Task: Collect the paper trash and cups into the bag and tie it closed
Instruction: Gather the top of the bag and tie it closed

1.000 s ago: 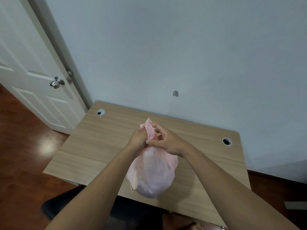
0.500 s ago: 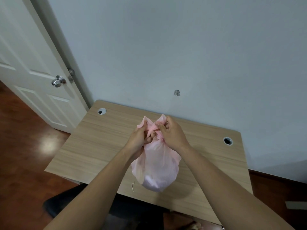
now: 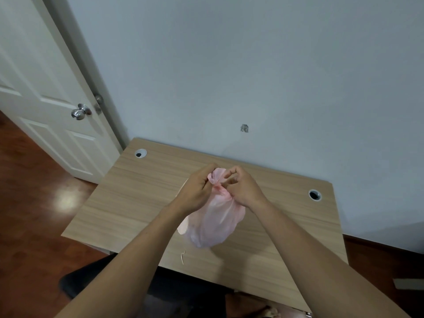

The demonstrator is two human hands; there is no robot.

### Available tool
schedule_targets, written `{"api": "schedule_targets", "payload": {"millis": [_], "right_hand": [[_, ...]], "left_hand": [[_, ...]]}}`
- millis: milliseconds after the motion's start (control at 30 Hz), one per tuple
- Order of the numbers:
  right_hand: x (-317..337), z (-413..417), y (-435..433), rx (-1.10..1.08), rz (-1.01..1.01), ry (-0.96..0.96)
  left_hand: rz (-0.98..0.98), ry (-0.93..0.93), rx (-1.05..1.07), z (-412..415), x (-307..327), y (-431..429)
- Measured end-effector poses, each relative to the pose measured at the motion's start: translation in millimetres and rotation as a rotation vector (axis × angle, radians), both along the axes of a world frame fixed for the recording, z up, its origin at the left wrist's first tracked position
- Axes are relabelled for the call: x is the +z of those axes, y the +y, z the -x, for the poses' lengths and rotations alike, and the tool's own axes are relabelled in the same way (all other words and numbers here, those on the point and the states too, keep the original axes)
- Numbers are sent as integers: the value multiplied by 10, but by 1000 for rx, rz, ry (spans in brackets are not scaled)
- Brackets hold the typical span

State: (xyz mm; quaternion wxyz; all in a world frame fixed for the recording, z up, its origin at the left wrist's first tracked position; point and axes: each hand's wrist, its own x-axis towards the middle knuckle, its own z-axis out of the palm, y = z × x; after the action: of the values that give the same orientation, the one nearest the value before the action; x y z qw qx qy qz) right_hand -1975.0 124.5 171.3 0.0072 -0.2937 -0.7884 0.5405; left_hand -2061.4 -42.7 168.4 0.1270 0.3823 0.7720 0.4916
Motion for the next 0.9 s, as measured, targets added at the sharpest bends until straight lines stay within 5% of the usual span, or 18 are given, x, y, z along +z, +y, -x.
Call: {"api": "schedule_targets", "payload": {"millis": [200,500,667,900], "right_hand": [[-7,-69,50,154,97,-40],[-33,-104,26,138,689,26],[-13,-137,-10,362,1021,-28],[-81,-192,-79,462,661,-44]], "left_hand": [[-18,-61,17,6,31,13],[-66,-536,37,54,-70,-52],[-98,-703,8,45,-114,-78],[-13,-771,85,33,-225,-129]]}}
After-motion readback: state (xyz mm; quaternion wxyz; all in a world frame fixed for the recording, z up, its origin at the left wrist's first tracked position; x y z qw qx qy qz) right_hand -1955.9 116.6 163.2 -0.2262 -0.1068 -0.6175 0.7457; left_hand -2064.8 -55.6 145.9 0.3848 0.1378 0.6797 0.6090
